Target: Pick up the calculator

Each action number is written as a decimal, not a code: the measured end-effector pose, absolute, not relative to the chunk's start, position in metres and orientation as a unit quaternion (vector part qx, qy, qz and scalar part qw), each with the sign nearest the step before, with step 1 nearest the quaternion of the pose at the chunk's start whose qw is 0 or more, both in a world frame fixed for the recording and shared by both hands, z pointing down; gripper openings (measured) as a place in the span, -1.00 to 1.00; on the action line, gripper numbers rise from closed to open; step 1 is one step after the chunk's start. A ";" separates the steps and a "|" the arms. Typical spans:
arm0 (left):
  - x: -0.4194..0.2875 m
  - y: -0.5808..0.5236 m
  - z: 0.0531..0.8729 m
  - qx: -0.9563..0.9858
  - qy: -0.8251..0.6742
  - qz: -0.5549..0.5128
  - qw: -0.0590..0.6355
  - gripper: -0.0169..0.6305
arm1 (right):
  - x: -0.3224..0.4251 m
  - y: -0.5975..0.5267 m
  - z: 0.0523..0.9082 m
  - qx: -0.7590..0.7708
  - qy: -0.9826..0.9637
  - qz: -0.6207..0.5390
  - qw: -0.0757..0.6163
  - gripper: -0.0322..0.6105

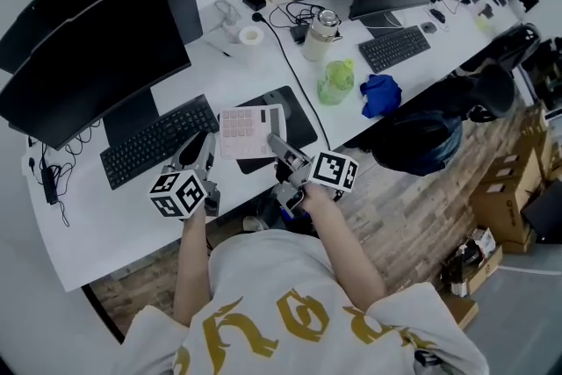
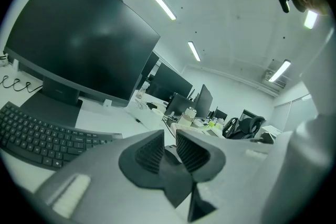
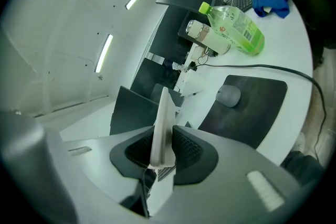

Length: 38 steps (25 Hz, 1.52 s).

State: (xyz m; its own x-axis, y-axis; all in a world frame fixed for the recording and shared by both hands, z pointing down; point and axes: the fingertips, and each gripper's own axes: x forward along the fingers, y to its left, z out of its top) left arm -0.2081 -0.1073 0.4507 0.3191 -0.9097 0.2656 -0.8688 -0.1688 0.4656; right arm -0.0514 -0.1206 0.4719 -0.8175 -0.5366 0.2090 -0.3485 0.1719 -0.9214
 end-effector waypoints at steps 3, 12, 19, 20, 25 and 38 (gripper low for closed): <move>-0.203 -0.110 0.450 0.766 -0.579 -0.039 0.277 -0.73 | -0.044 -0.119 0.469 -0.296 0.757 -0.576 0.087 -0.58; -0.199 -0.109 0.456 0.767 -0.573 -0.033 0.286 -0.73 | -0.044 -0.118 0.475 -0.306 0.750 -0.581 0.086 -0.58; -0.201 -0.110 0.459 0.766 -0.571 -0.032 0.292 -0.73 | -0.046 -0.120 0.476 -0.303 0.749 -0.583 0.087 -0.59; -0.201 -0.110 0.459 0.766 -0.571 -0.032 0.293 -0.73 | -0.045 -0.120 0.475 -0.303 0.749 -0.583 0.087 -0.59; -0.197 -0.113 0.462 0.769 -0.567 -0.023 0.295 -0.73 | -0.046 -0.124 0.474 -0.302 0.749 -0.583 0.089 -0.59; -0.190 -0.116 0.473 0.773 -0.562 -0.007 0.296 -0.73 | -0.045 -0.126 0.484 -0.309 0.742 -0.589 0.083 -0.59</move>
